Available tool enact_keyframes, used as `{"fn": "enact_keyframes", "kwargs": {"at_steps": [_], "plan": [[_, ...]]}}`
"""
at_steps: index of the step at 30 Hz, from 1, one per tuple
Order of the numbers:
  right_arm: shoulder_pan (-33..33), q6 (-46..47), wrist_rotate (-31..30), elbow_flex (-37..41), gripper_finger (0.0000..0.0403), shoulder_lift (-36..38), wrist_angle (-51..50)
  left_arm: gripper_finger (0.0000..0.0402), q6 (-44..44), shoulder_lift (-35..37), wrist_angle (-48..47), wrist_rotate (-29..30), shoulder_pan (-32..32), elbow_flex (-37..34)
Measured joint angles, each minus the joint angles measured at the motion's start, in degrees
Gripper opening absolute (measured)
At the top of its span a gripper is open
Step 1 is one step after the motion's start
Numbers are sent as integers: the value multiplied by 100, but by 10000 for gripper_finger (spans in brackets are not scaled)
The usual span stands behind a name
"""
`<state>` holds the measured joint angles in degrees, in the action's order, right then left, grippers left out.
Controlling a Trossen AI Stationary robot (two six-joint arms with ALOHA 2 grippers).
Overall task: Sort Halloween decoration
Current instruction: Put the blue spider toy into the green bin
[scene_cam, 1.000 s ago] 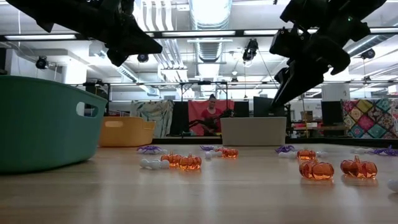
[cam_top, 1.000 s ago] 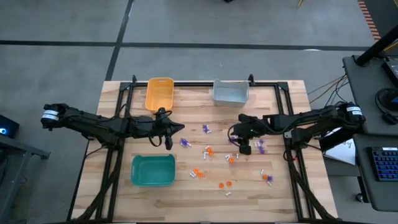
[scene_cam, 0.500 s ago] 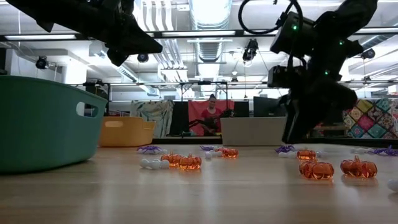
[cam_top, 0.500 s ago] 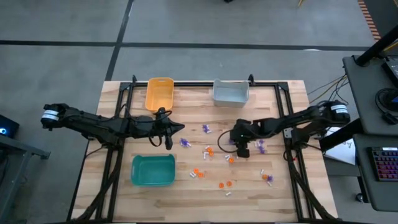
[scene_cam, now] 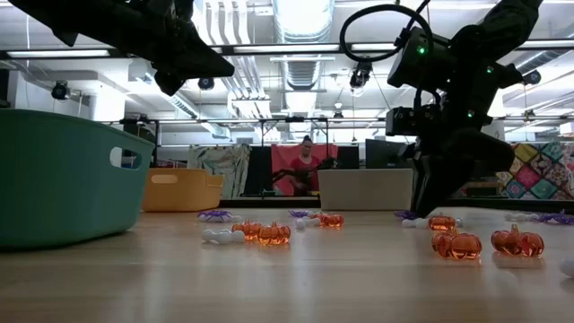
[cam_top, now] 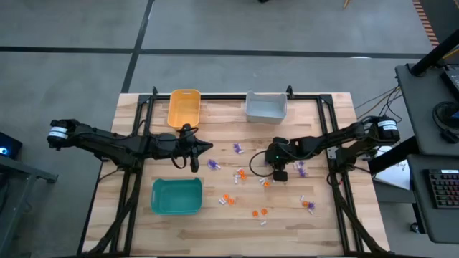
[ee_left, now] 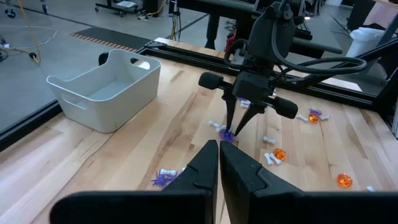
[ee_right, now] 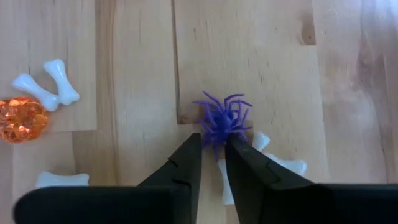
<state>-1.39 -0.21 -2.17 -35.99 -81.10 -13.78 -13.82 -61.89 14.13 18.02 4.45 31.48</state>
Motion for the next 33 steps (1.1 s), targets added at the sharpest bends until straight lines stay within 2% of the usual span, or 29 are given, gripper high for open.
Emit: {"fn": "enact_keyframes", "kwargs": {"at_steps": [7,15,28,33], "plan": [[0,-49,3,0,12,3,-4,0,0,0,0,0,0,0],[0,33,67,0,9,123,-19,0,0,0,0,-2,0,0],[0,324,66,0,9,1142,-44,0,1,0,37,-2,0,0],[0,317,110,0,8,1302,368,0,1,5,162,-2,0,1]]}}
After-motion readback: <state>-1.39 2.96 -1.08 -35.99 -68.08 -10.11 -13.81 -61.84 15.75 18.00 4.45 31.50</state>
